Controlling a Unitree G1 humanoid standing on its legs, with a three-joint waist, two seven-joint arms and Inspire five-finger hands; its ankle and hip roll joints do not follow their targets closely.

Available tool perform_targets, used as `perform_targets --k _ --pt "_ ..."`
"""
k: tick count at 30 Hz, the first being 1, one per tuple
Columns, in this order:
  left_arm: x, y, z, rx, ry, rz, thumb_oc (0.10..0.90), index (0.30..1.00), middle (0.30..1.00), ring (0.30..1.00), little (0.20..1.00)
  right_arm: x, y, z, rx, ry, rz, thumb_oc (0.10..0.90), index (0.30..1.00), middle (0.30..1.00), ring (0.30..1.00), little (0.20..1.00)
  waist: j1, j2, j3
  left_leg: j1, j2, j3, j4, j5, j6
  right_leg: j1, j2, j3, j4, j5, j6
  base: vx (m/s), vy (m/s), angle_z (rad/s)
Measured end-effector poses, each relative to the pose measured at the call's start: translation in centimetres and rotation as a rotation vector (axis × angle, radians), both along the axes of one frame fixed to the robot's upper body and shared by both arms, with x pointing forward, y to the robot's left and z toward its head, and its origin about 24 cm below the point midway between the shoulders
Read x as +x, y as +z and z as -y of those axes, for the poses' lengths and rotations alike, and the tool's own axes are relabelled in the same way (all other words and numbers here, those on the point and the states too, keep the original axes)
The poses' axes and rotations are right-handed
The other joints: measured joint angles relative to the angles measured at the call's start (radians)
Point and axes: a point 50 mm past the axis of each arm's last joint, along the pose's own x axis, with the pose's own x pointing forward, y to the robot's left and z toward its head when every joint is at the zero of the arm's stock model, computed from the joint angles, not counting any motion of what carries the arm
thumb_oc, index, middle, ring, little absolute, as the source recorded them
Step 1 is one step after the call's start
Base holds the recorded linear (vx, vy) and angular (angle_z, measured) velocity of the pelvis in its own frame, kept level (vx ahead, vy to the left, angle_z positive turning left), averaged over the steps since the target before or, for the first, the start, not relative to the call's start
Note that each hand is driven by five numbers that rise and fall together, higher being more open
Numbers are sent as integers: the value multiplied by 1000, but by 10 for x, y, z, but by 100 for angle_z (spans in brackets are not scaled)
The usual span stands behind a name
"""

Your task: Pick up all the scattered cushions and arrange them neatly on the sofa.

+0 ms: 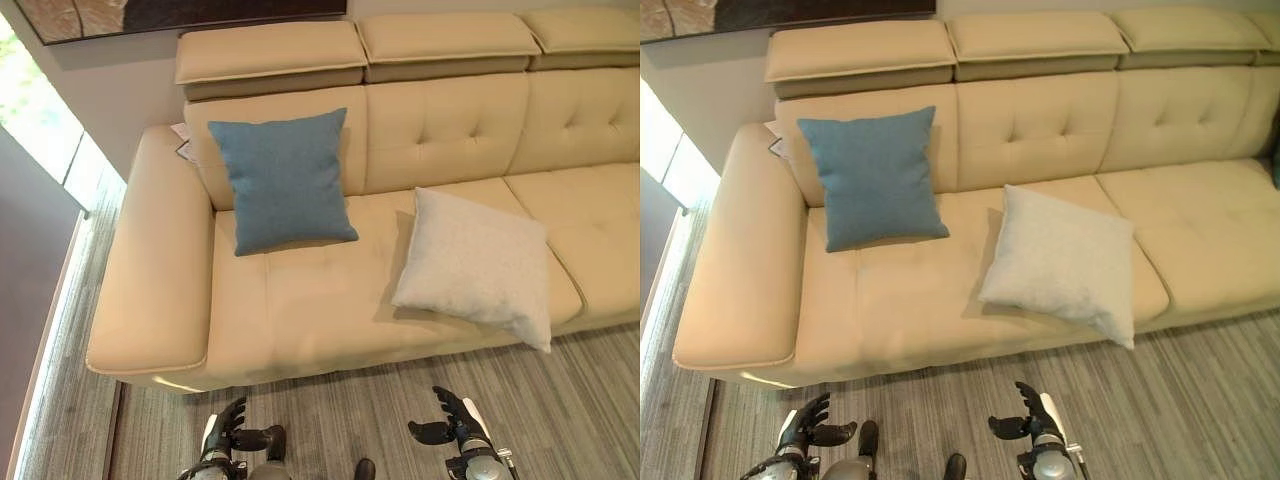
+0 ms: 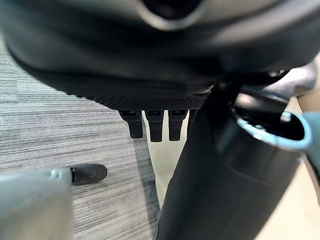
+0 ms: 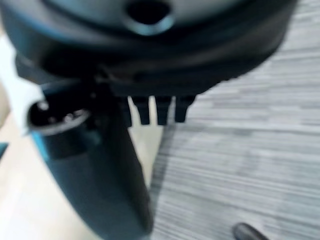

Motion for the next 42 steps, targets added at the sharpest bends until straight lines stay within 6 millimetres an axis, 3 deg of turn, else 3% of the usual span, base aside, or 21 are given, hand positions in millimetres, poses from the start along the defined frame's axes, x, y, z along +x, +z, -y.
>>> perform_targets --k 1,2,4,6,7,8,9,11,15,16,19,21,23,26,32,35,36,37,38,40,42 --pt "-1 -1 3 -10 1 -6 800 900 900 900 900 -1 -1 1 -2 -3 -6 800 900 900 900 900 -1 -11 4 1 -34 -62 31 -34 -17 -10 -18 21 0 12 0 -138 136 -137" --pt "-4 -4 12 -37 -12 -25 800 900 900 900 900 1 0 6 -9 -21 -5 800 900 900 900 900 -10 -11 4 62 -118 -136 36 -125 34 -33 -41 112 -10 48 20 -72 105 -112" --pt "4 -4 19 -56 -28 -17 800 900 900 900 900 -11 -5 17 -26 -67 -54 800 900 900 900 900 -68 35 -6 104 -94 -107 -47 -128 61 -32 -17 103 -18 54 34 -62 102 -39" --pt "33 7 17 -34 -58 53 800 900 900 900 900 -27 -13 18 -27 -100 -121 800 900 900 900 900 -73 14 6 103 -93 -97 -64 -164 111 -74 -7 124 -7 80 54 -201 145 -50" --pt "36 9 12 -4 -85 57 800 900 900 900 900 -17 -12 12 -9 -106 -97 800 900 900 900 900 -52 -8 18 96 -103 -57 -58 -162 134 -141 -7 174 42 105 82 -184 74 -209" --pt "33 9 0 40 -105 39 800 900 900 900 900 11 -6 -1 7 -71 -45 800 900 900 900 900 -32 -23 36 86 -83 40 -49 -162 164 -208 -11 141 52 164 195 -92 4 -254" --pt "31 6 -4 52 -103 10 800 900 900 900 900 22 -2 -8 20 -56 -10 800 900 900 900 900 -49 -28 52 80 -96 88 -46 -163 190 -228 -67 -15 120 108 176 -46 -35 -195" --pt "32 6 -3 44 -92 13 800 900 900 900 900 5 -11 -7 21 -64 -76 800 900 900 900 900 -28 -5 62 101 -97 124 -59 -158 209 -175 -146 -185 201 52 144 -12 -96 -69" --pt "21 4 -13 57 -45 -13 800 900 900 900 900 -5 -16 -9 30 -65 -106 800 900 900 900 900 -4 19 62 103 -85 158 -75 -148 183 -100 -157 -164 209 6 148 28 -96 -35" --pt "11 -1 -18 71 -33 -49 800 900 900 900 900 -8 -17 -8 29 -69 -117 800 900 900 900 900 15 24 53 110 -76 176 -88 -140 169 -77 -136 -145 138 7 110 106 -213 -36" --pt "-13 -10 -15 61 -13 -120 800 900 900 900 900 -17 -20 -5 22 -84 -143 800 900 900 900 900 17 45 32 117 -28 172 -63 -136 123 -36 -73 -142 79 13 74 108 -260 -15" --pt "-17 -11 -15 56 -4 -126 800 900 900 900 900 -16 -20 -7 36 -96 -132 800 900 900 900 900 24 32 29 71 0 162 50 -162 80 -47 -54 -134 114 -26 31 49 -206 -5" --pt "-13 -10 -18 61 -2 -120 800 900 900 900 900 -16 -20 -6 39 -113 -130 800 900 900 900 900 49 -10 20 19 -2 144 153 -131 63 -55 -55 -110 111 -28 10 78 -106 -28" --pt "-3 -7 -16 65 -18 -96 800 900 900 900 900 -14 -16 4 10 -139 -115 800 900 900 900 900 59 -28 18 -61 -20 71 294 -133 44 -18 -52 -94 72 -22 -17 179 -86 -10" --pt "7 -5 -8 53 -36 -73 800 900 900 900 900 -25 -19 16 -33 -162 -171 800 900 900 900 900 80 -24 21 -97 -116 160 10 -120 59 53 -15 -86 -48 -9 -29 222 -32 -6" --pt "-1 -8 -8 57 -36 -93 800 900 900 900 900 -32 -21 16 -37 -164 -190 800 900 900 900 900 105 -3 21 -106 -99 165 -52 -69 53 101 21 -54 -48 -40 -7 246 25 -40" --pt "-5 -9 -9 55 -28 -104 800 900 900 900 900 -33 -22 15 -36 -159 -196 800 900 900 900 900 113 6 16 -85 -91 166 -65 -42 79 118 27 -41 -48 -50 4 292 41 -67" --pt "-12 -11 -11 56 -14 -118 800 900 900 900 900 -37 -24 11 -28 -153 -208 800 900 900 900 900 117 -6 17 -49 -99 175 -76 7 137 136 25 -31 -47 -63 32 290 63 -37" --pt "-10 -8 -20 77 -7 -111 800 900 900 900 900 -38 -27 2 -10 -137 -213 800 900 900 900 900 109 -50 9 -43 -131 183 -75 -17 190 142 -5 -31 -43 -79 64 367 89 -14" --pt "-2 -5 -24 90 -14 -93 800 900 900 900 900 -35 -28 -7 13 -132 -207 800 900 900 900 900 107 -87 9 -34 -165 190 -67 -44 219 147 -42 -31 -17 -94 80 258 91 5" --pt "5 -2 -22 88 -21 -70 800 900 900 900 900 -26 -27 -13 27 -119 -186 800 900 900 900 900 109 -87 11 3 -179 195 -71 -60 242 146 -64 -32 39 -107 95 233 121 -5"
